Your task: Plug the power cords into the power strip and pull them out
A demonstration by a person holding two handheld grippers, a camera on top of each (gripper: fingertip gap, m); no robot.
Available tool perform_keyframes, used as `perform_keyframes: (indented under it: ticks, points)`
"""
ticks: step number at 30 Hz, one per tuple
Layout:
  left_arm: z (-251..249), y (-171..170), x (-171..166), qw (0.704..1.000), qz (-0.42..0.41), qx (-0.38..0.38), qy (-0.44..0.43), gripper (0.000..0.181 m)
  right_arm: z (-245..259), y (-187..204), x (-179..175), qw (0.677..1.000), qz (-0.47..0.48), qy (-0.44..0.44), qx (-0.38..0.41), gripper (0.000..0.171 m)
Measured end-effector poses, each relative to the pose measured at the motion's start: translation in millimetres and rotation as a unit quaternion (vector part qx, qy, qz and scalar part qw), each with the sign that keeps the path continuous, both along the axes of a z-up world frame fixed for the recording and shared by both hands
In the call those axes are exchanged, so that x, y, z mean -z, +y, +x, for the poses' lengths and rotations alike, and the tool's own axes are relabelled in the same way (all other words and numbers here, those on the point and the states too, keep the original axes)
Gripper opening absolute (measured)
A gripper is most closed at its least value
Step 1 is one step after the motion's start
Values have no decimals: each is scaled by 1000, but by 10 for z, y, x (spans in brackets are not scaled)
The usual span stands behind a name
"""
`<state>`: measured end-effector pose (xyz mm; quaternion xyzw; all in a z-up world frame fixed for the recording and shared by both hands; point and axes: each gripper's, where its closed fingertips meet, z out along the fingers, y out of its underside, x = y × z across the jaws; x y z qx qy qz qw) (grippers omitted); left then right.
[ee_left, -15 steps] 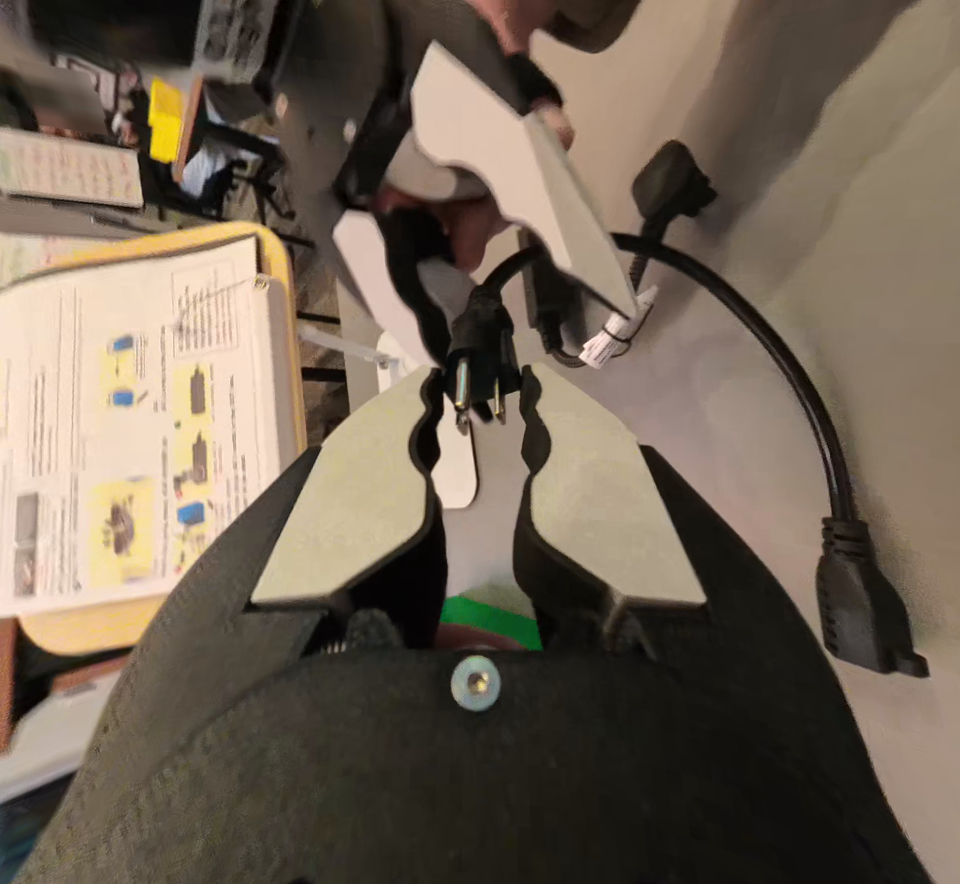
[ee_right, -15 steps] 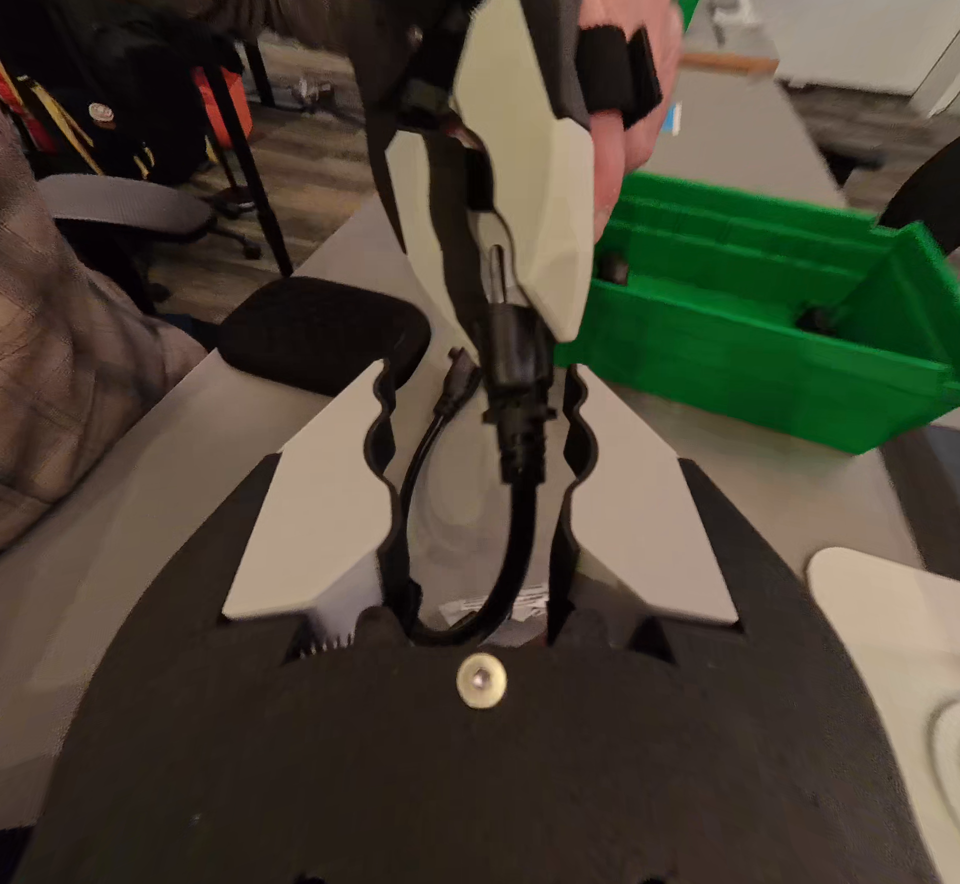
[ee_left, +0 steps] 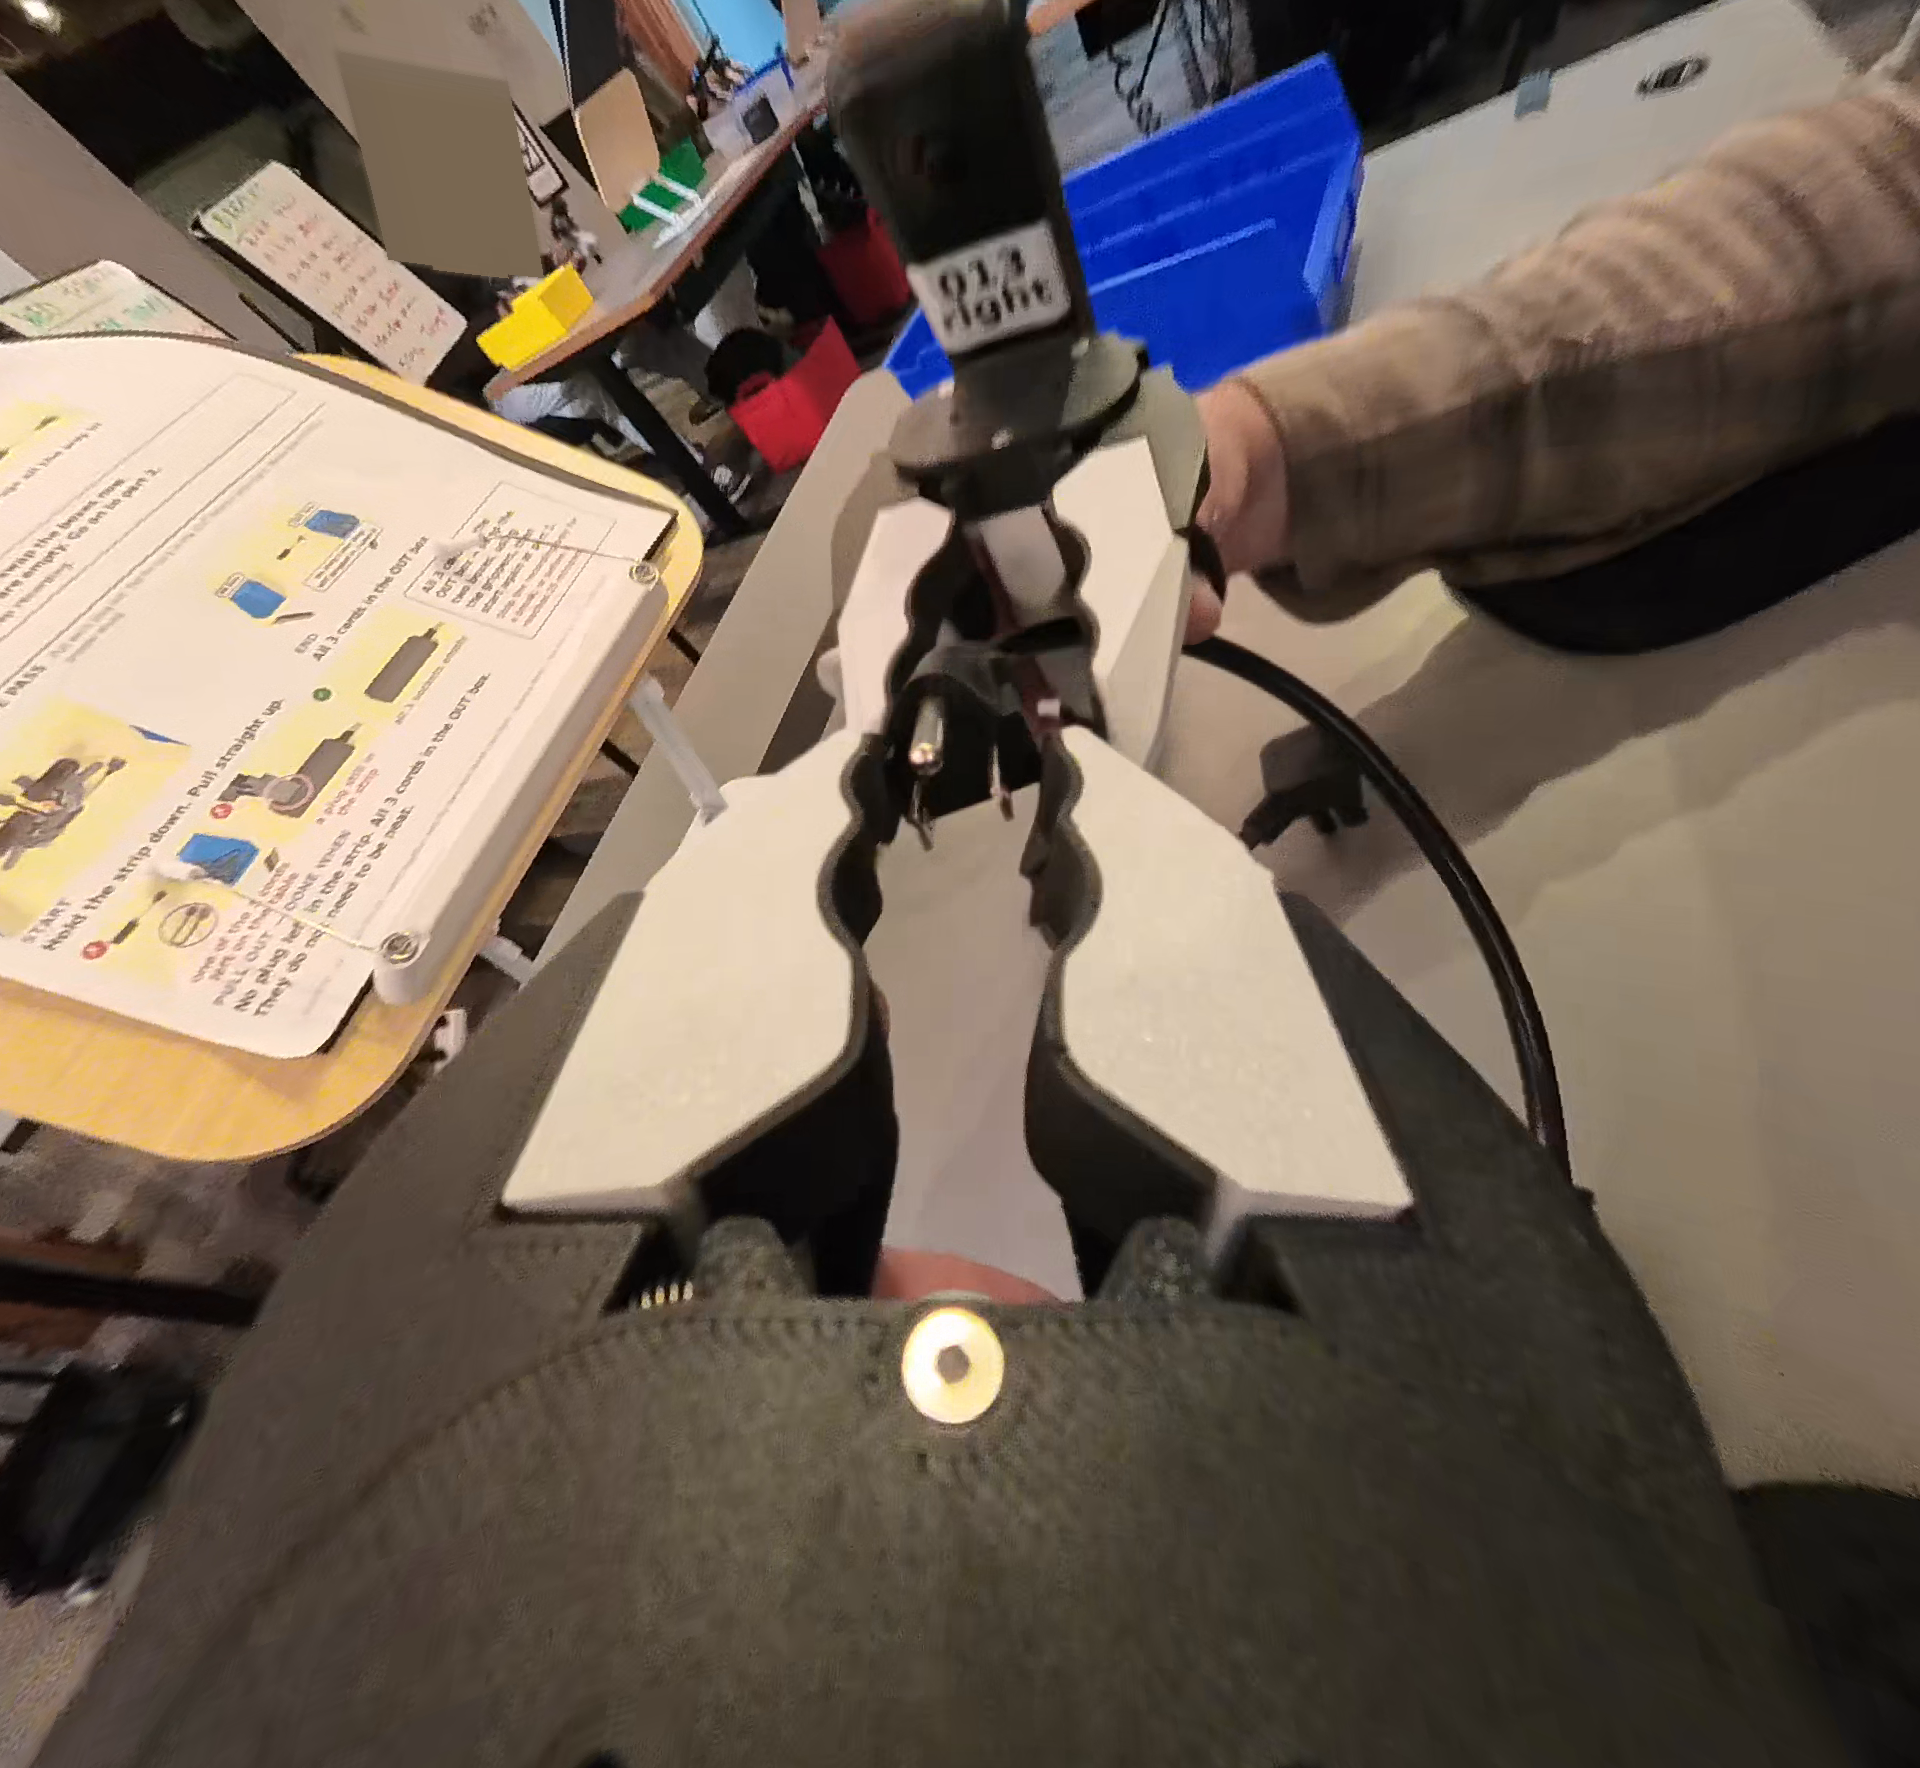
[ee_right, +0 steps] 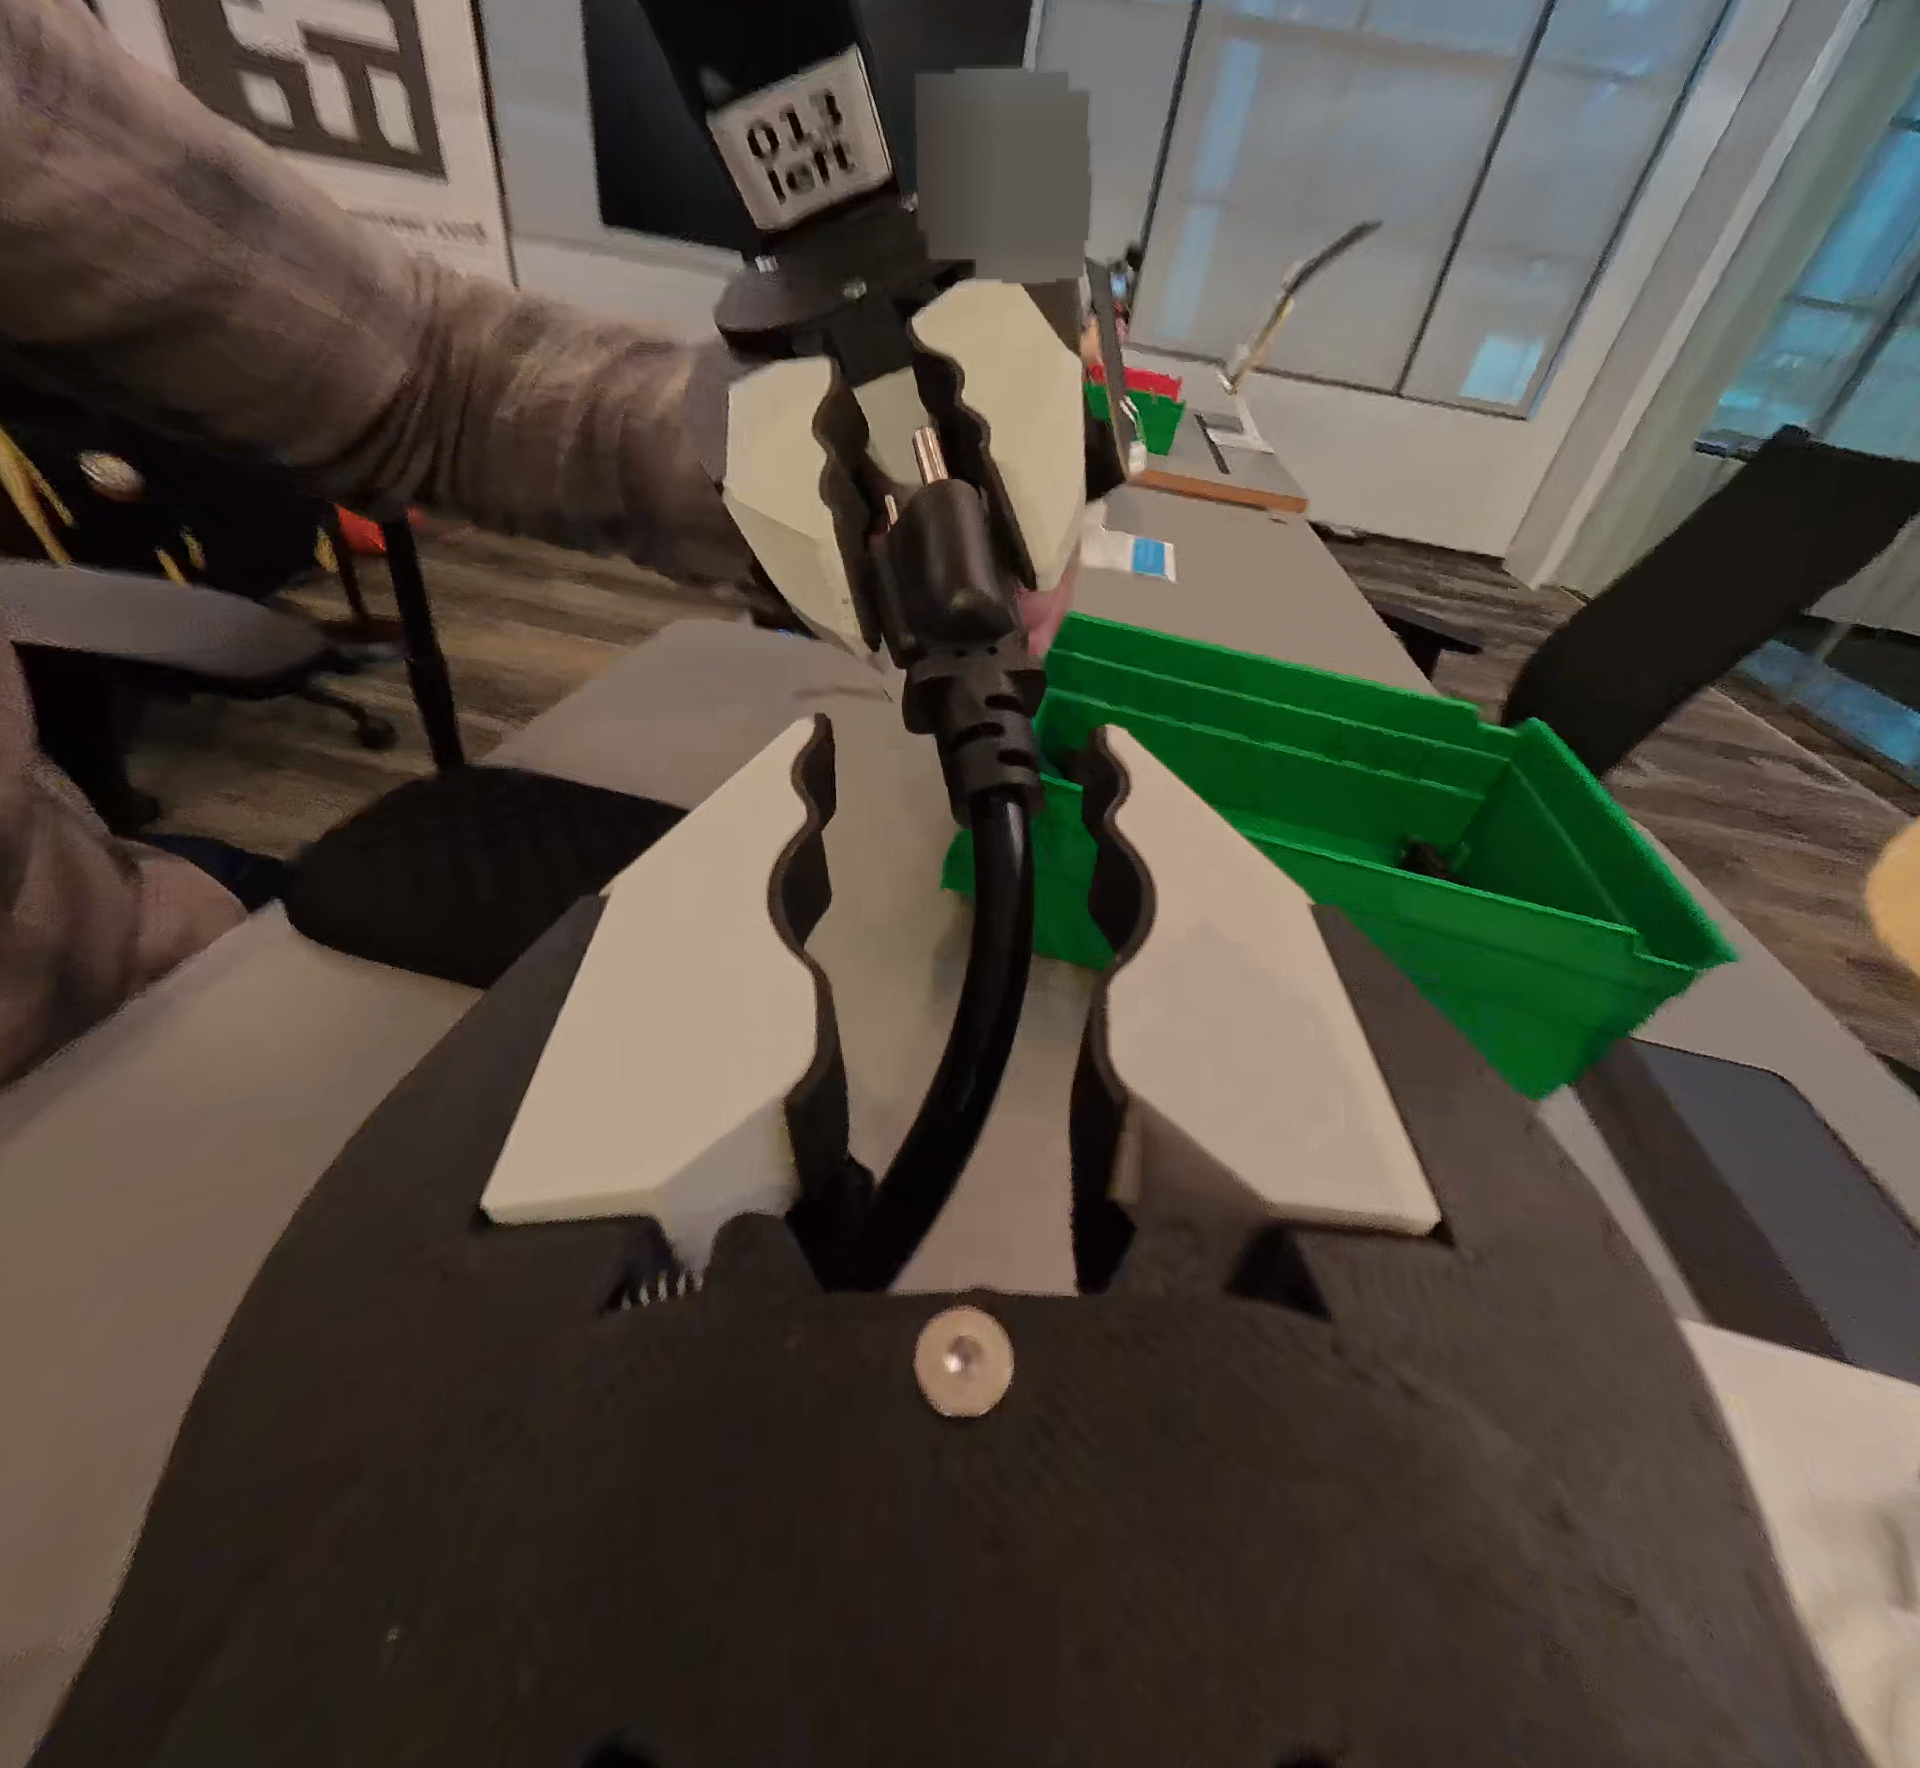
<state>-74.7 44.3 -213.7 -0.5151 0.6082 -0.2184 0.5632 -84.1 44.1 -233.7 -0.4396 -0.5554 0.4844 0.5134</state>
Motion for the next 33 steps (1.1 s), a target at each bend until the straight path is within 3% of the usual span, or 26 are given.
perform_keyframes:
  ticks: [11,14,19,23,26,28,31,33]
  points:
    - [137,-86,-96,997,-17,28,-75,27,100,-177,-276,959,-188,151,-150,32]
    - [149,-102,-102,996,-18,26,-86,28,126,-140,-312,951,-209,171,-153,24]
    - [113,-88,-71,996,-21,14,-86,28,96,-123,-281,963,-191,136,-130,23]
    - [48,-34,-121,992,117,-46,-27,37,71,-88,-252,960,-228,100,-127,23]
    - [52,-18,-23,949,288,-68,109,48,47,-96,-220,950,-268,75,-140,23]
    - [83,0,41,920,347,-67,168,50,24,-117,-201,944,-287,63,-148,23]
    - [93,36,45,898,389,-59,196,27,-30,-197,-154,942,-293,37,-157,23]
    - [106,15,66,898,388,-47,203,25,-37,-229,-153,941,-293,33,-164,23]
